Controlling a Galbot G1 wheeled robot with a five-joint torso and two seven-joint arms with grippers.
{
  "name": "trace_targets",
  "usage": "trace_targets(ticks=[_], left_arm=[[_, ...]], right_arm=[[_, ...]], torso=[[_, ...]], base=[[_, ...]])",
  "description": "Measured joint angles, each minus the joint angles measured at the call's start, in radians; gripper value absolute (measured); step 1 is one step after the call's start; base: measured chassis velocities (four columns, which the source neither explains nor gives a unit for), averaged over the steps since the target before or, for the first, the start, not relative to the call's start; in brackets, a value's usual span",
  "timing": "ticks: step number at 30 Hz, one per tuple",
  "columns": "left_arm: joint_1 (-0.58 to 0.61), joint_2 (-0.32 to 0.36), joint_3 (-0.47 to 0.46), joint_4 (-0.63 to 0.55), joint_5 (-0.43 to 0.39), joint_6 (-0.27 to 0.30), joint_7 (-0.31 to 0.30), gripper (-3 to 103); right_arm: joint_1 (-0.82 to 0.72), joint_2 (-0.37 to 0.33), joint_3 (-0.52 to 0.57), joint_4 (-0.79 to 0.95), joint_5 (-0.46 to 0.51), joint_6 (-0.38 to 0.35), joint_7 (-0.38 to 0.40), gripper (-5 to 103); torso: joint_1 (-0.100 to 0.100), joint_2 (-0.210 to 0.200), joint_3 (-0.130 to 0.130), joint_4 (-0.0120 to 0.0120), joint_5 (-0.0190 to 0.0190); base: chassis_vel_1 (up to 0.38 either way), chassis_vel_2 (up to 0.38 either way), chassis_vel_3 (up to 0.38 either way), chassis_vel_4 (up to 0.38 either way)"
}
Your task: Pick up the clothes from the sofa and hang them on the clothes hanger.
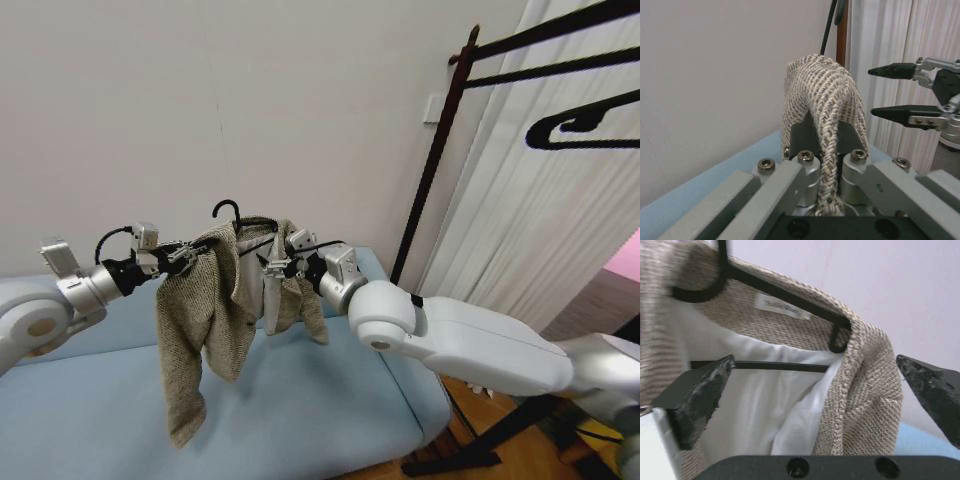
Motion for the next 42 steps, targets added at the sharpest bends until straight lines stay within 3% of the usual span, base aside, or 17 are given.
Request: trace_targets(ticks=[4,5,9,11,18,20,23,24,29,42], left_arm=[[0.000,0.002,0.000,-0.002,0.000,0.000,0.000,3],[0.000,0.002,0.000,-0.002,0.000,0.000,0.000,3],[0.000,0.001,-0.001,-0.004,0.000,0.000,0.003,3],[0.001,0.001,-0.001,-0.004,0.000,0.000,0.004,3],[0.000,0.000,-0.001,-0.002,0.000,0.000,0.005,3],[0.000,0.000,-0.001,-0.002,0.001,0.000,0.005,3],[0.000,-0.001,0.000,0.002,0.002,0.001,0.005,3],[0.000,-0.001,0.000,0.002,0.002,0.001,0.005,3],[0.000,-0.002,0.002,0.004,0.003,0.001,0.005,3],[0.007,0.000,-0.002,0.002,0.005,0.003,0.015,3]], right_arm=[[-0.022,0.040,0.000,-0.048,0.072,0.012,0.065,93],[-0.022,0.040,0.000,-0.048,0.072,0.012,0.065,93],[-0.028,0.065,0.000,-0.103,0.070,0.020,0.060,72],[-0.028,0.074,0.000,-0.113,0.068,0.022,0.058,72],[-0.042,0.101,-0.004,-0.153,0.045,0.027,0.049,39],[-0.043,0.101,-0.004,-0.155,0.042,0.028,0.047,39],[-0.043,0.100,-0.004,-0.160,0.028,0.028,0.031,23],[-0.043,0.100,-0.004,-0.160,0.028,0.028,0.031,23],[-0.043,0.122,-0.004,-0.194,0.006,0.030,0.021,3],[-0.041,0.147,-0.002,-0.209,-0.025,0.046,0.025,0]], torso=[[0.000,0.000,0.000,-0.0002,0.0001],[0.000,0.000,0.000,-0.0002,0.0001],[0.000,0.000,0.000,-0.0002,0.0001],[0.000,0.000,0.000,-0.0002,0.0000],[0.000,0.000,0.000,-0.0001,0.0002],[0.000,0.000,0.000,-0.0001,0.0002],[0.000,0.000,0.000,-0.0002,0.0002],[0.000,0.000,0.000,-0.0002,0.0002],[0.000,0.000,0.000,-0.0001,0.0001],[0.000,0.000,0.000,-0.0001,0.0001]], base=[[0.000,0.000,0.000,0.000],[0.000,0.000,0.000,0.000],[0.000,0.000,0.000,0.000],[0.000,0.000,0.000,0.000],[0.000,0.000,0.000,0.000],[0.000,0.000,0.000,0.000],[0.000,0.000,0.000,0.000],[0.000,0.000,0.000,0.000],[0.000,0.000,0.000,0.000],[0.000,0.000,0.000,0.000]])
